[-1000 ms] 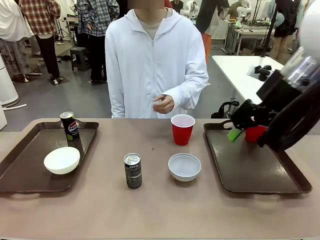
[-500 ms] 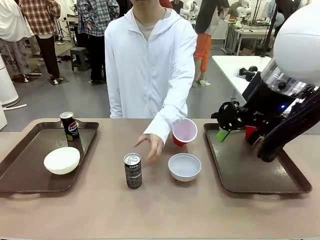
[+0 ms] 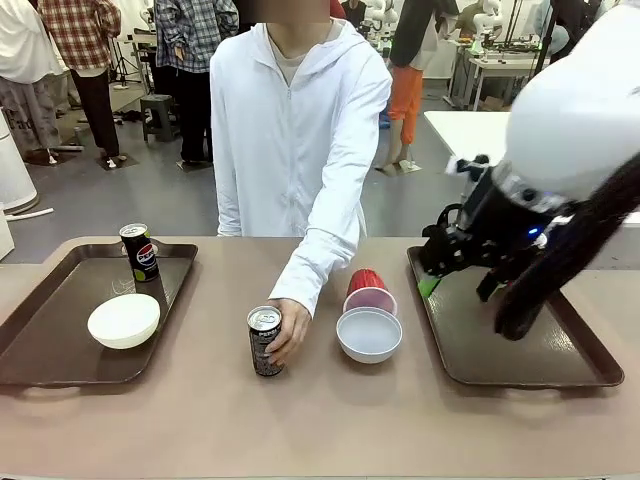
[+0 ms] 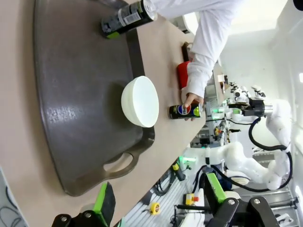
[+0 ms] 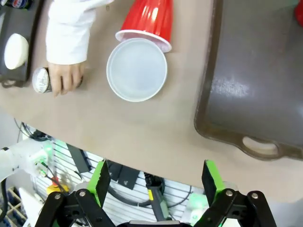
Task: Prepare tableware on both trays.
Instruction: Pick up a Picnic Bowl from the table and place it on a Handle tray.
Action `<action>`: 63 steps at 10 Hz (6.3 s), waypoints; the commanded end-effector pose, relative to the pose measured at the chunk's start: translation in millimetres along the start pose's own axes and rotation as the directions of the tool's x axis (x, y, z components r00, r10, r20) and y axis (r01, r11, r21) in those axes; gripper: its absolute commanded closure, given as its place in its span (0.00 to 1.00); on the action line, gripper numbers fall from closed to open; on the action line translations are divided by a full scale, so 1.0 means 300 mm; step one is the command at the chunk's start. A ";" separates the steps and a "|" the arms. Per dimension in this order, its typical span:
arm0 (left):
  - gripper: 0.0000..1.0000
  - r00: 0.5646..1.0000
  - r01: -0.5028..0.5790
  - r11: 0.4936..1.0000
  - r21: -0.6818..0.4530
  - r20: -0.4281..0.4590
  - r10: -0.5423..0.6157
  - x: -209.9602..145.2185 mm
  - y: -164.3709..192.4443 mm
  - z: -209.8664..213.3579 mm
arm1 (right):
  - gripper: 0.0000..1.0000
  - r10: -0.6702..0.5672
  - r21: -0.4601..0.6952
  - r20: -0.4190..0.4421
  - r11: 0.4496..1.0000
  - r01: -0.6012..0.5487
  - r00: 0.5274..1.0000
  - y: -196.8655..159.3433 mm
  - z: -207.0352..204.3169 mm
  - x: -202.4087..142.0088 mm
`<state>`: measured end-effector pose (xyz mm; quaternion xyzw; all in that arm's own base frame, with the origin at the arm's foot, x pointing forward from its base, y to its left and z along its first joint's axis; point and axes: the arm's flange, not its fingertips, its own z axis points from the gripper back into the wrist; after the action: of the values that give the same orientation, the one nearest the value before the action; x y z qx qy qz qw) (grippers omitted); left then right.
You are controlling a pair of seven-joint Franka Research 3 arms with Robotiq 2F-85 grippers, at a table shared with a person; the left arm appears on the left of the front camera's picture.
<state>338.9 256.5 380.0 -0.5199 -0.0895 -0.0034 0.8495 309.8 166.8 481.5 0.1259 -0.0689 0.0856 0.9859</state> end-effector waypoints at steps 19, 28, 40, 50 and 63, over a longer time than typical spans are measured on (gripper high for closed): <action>0.00 1.000 -0.020 1.000 -0.015 0.017 0.020 0.008 -0.011 0.006 | 0.65 -0.014 -0.114 0.083 0.993 0.023 0.996 0.100 -0.518 0.117; 0.00 1.000 -0.020 1.000 -0.015 0.017 0.020 0.008 -0.011 0.006 | 1.00 -0.042 -0.047 0.109 0.998 0.047 0.993 0.058 -0.367 0.068; 0.00 1.000 -0.020 1.000 -0.015 0.017 0.020 0.008 -0.011 0.006 | 0.26 -0.046 -0.116 0.080 0.992 0.055 0.996 -0.016 -0.504 0.091; 0.00 1.000 -0.020 1.000 -0.015 0.017 0.020 0.008 -0.011 0.006 | 1.00 -0.057 -0.046 0.033 0.997 0.058 0.998 -0.046 -0.512 0.090; 0.00 1.000 -0.020 1.000 -0.015 0.017 0.020 0.008 -0.011 0.006 | 1.00 -0.141 -0.271 0.078 0.950 0.157 0.987 -0.328 0.093 -0.081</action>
<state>339.5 256.9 379.9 -0.5201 -0.0892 -0.0025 0.8494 299.0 76.5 515.8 -0.0093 -0.0984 0.0107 0.9950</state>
